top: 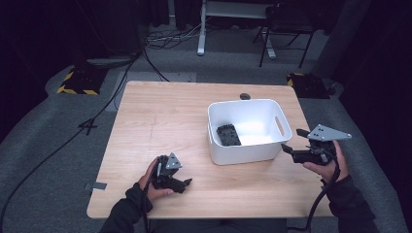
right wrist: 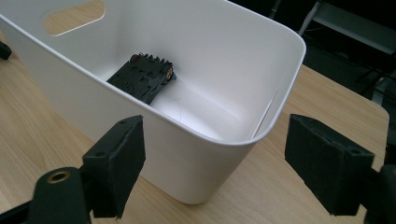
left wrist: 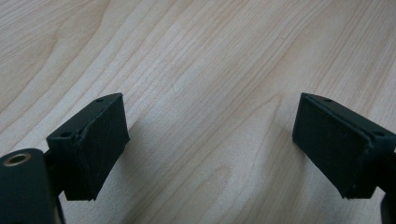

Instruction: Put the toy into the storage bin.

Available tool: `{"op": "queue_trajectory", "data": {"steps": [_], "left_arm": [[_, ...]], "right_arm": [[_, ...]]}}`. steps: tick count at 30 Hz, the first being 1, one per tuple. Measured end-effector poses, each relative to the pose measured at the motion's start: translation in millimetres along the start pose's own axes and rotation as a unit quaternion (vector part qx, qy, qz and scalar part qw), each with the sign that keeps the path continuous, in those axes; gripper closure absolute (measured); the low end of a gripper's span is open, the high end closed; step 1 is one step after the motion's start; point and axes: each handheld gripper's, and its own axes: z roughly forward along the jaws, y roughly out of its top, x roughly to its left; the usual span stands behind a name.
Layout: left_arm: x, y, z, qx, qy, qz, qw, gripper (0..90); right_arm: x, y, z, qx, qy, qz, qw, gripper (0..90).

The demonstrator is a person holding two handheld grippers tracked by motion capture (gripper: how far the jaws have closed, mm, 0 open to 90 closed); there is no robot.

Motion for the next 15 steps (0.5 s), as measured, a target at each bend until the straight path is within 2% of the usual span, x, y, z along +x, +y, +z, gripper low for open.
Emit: {"op": "queue_trajectory", "data": {"steps": [15], "left_arm": [[0.0, 0.0, 0.0, 0.000, 0.000, 0.000, 1.0000, 10.8]], "right_arm": [[8.3, -18.2, 7.0, 0.017, 0.004, -0.002, 0.9998, 21.0]]}}
